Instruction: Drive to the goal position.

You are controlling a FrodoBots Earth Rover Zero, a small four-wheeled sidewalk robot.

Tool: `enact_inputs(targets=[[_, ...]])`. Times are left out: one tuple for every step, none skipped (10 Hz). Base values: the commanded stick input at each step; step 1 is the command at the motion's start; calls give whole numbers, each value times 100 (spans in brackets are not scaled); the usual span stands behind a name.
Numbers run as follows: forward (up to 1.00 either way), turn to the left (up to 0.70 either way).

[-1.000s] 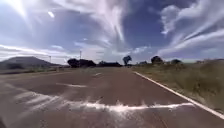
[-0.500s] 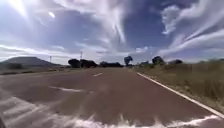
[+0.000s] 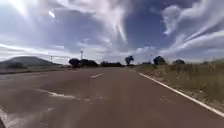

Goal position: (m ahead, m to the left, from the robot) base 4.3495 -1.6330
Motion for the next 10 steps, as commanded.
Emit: enact_inputs(targets=[[100, -40], [100, -40], [100, -40], [100, -40], [100, -40], [100, -40], [100, -40], [100, -40], [100, -40], [100, -40]])
